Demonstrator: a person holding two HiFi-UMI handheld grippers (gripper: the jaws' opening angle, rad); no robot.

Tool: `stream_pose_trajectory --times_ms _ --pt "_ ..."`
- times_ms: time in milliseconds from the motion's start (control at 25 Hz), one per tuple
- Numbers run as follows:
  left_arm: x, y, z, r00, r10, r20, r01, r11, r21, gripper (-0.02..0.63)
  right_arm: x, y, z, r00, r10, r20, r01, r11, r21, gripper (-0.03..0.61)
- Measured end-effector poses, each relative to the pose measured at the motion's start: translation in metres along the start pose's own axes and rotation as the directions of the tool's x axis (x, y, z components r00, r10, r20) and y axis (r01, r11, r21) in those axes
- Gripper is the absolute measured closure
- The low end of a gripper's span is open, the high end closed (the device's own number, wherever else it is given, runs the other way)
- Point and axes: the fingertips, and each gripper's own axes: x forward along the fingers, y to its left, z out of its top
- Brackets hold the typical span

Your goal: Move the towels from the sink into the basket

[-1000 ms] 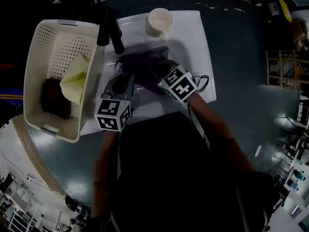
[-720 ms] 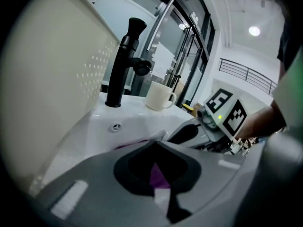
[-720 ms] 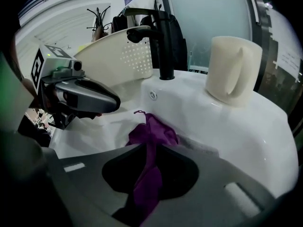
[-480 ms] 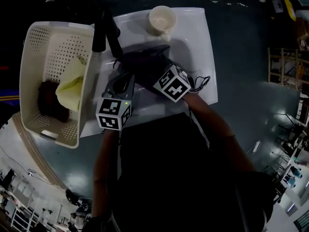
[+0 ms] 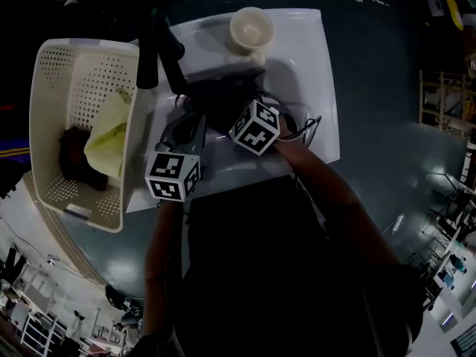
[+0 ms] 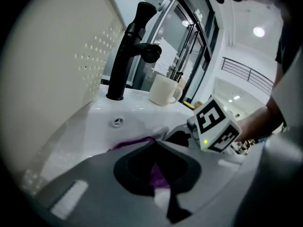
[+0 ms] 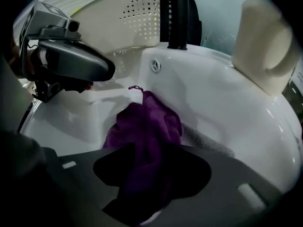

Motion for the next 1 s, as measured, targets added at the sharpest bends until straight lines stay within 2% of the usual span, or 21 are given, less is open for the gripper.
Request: stream_pose_trajectory --times_ms 280,600,1000 --pt "0.0 -0.001 -0.002 1.0 -0.006 -0.008 0.006 1.0 -0.009 0.609 0.002 0.002 0.0 1.0 0.021 -0.007 -0.021 1.0 -0.008 0.373" --pt "-0.006 0.001 -0.002 1.0 0.001 -0.002 -0.001 1.0 -0.01 0.609 0.002 0.009 0.002 0.999 0.033 -0.008 -0.034 0.999 -0.023 0.486" --pt "-0.018 -0.001 -0.004 1.0 0.016 0.025 -0.015 1.0 -0.02 0.609 -0.01 0.013 0.009 0.999 0.026 0.029 -0.026 1.0 -0.013 0.535"
